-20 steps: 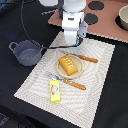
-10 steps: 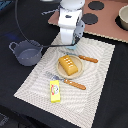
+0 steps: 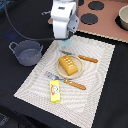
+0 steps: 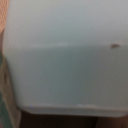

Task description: Interact with the objects in diverse but meaningful ways.

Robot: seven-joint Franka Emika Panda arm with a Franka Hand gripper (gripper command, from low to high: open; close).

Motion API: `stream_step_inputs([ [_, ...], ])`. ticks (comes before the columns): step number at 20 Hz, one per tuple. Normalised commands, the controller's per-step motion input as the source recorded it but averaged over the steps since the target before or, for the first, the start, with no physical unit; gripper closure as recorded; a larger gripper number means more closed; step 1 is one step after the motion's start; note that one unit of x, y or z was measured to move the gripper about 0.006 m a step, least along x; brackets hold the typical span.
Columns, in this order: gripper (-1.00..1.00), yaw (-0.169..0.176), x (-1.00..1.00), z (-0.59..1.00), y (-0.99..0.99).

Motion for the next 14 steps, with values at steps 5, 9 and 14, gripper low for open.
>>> stream_step_inputs([
  [5, 1.0, 0.0, -0.68, 0.36, 0.12],
  [9, 1.0, 0.0, -0.69, 0.19, 0.13],
  [14, 1.0, 0.0, -0.56, -0.18, -0.09],
])
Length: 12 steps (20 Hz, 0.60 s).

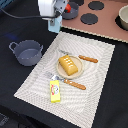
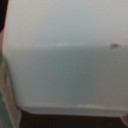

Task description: Interact with the objects in diverse but meaningful ways.

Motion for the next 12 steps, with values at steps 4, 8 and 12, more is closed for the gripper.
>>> stream_step_inputs([
  [4, 1.0, 0.0, -0.42, -0.34, -0.2],
  [8, 1.0, -0.013, -0.3, -0.27, -0.13],
  [12, 1.0, -0.02, -0.23, -0.25, -0.13],
])
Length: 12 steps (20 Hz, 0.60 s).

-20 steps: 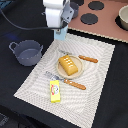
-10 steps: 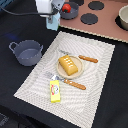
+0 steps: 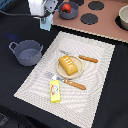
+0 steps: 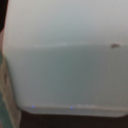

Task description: Interact with the objects in diverse but meaningful ways.

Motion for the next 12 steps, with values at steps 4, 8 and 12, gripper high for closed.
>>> stream_step_inputs([
  [4, 1.0, -0.007, -0.24, -0.39, -0.04],
  [8, 1.0, 0.0, -0.22, -0.46, 0.0],
  [12, 1.0, 0.0, -0.23, -0.45, 0.0],
])
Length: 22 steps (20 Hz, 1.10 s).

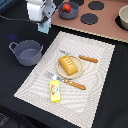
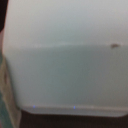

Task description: Interact with the objects in diverse but meaningful ways.

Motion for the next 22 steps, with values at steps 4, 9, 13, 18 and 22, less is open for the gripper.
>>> stream_step_inputs([
  [4, 1.0, 0.0, -0.25, -0.44, 0.0],
  [9, 1.0, 0.0, -0.22, -0.35, 0.0],
  [13, 1.0, 0.0, -0.2, -0.1, -0.01],
  [18, -1.0, 0.015, 0.04, 0.31, 0.01],
  [22, -1.0, 0.004, 0.18, 0.44, 0.0],
])
